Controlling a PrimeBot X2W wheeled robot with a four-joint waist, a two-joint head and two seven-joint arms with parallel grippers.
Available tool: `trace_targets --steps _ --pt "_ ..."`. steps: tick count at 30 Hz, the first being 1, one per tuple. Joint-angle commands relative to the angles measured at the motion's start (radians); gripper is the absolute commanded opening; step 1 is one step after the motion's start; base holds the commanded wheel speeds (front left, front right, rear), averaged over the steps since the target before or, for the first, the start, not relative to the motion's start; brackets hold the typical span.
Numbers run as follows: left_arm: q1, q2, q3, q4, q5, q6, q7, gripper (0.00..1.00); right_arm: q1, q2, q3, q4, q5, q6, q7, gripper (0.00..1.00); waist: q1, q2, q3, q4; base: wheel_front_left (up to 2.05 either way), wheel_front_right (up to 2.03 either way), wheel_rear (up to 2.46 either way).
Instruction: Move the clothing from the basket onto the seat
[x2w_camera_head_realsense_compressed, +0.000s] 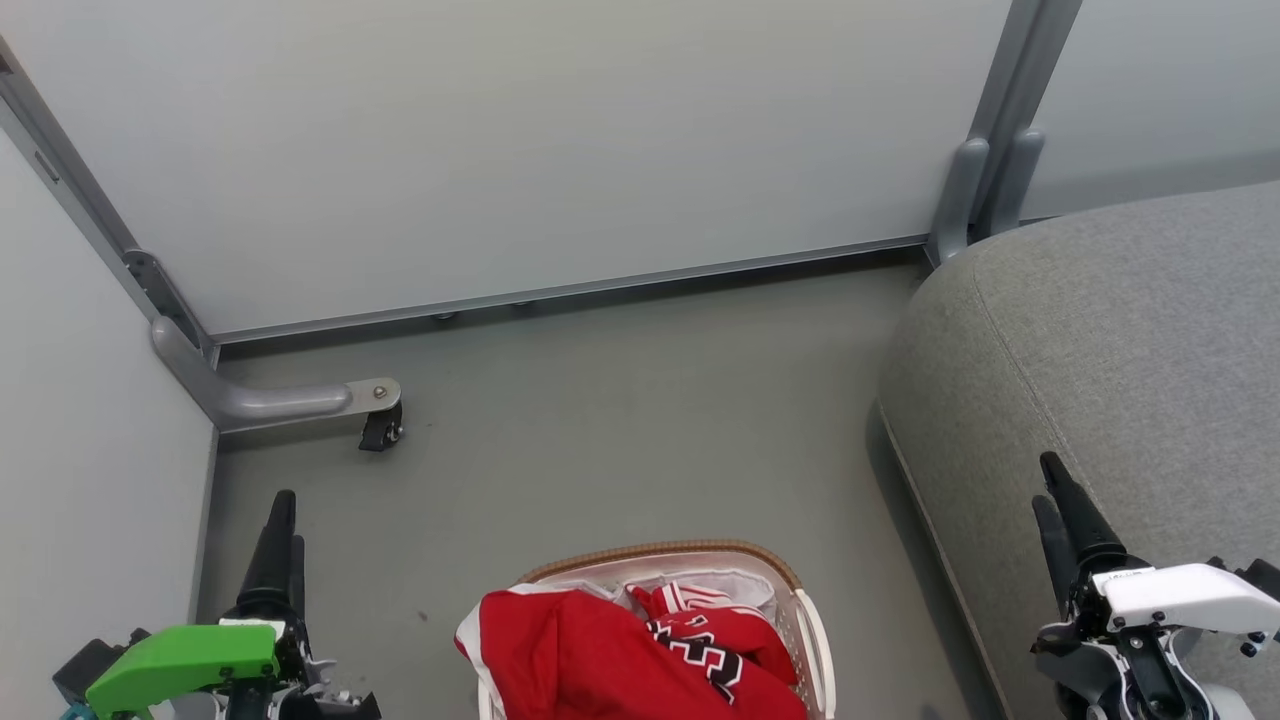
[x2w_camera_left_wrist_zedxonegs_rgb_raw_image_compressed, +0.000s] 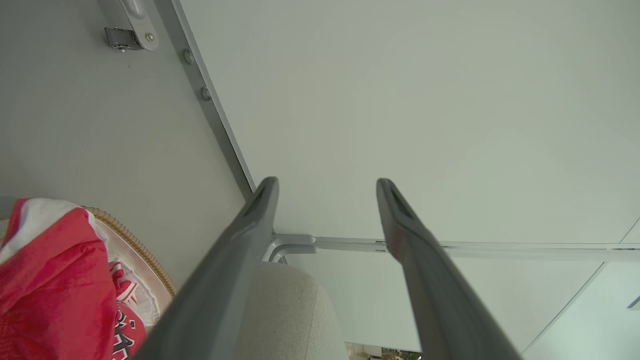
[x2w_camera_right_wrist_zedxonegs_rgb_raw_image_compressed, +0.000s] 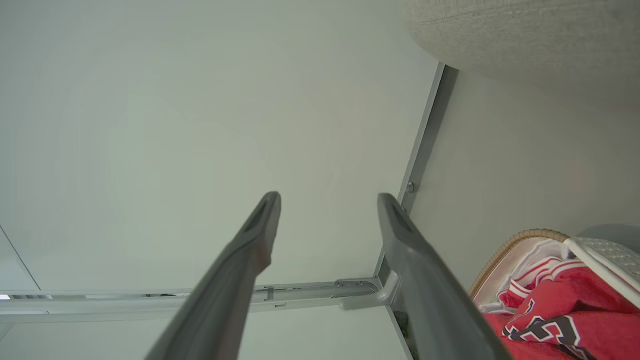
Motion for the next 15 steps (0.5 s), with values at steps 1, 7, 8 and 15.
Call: trace_targets --steps 1,7,8,15 --pt "-0.030 0.011 -0.004 -0.009 0.052 -0.001 -0.012 1.00 -0.027 -0.018 0.005 -0.017 -0.041 0.000 -0.013 1.00 0.0000 0.0000 0.001 0.000 0.00 0.00 0.00" --pt "-0.037 0.007 -0.005 0.001 0.192 -0.001 -0.039 1.00 -0.039 -0.026 0.011 -0.024 -0.165 0.000 -0.040 1.00 0.0000 0.0000 0.003 0.000 0.00 0.00 0.00" --pt "-0.039 0.007 -0.006 0.001 0.214 -0.001 -0.043 1.00 -0.040 -0.027 0.012 -0.025 -0.185 0.000 -0.044 1.00 0.0000 0.0000 0.003 0.000 0.00 0.00 0.00" --pt "-0.044 0.008 -0.024 -0.008 0.390 -0.002 -0.072 1.00 -0.049 -0.035 0.040 -0.032 -0.329 0.000 -0.073 1.00 0.0000 0.0000 0.006 0.000 0.00 0.00 0.00"
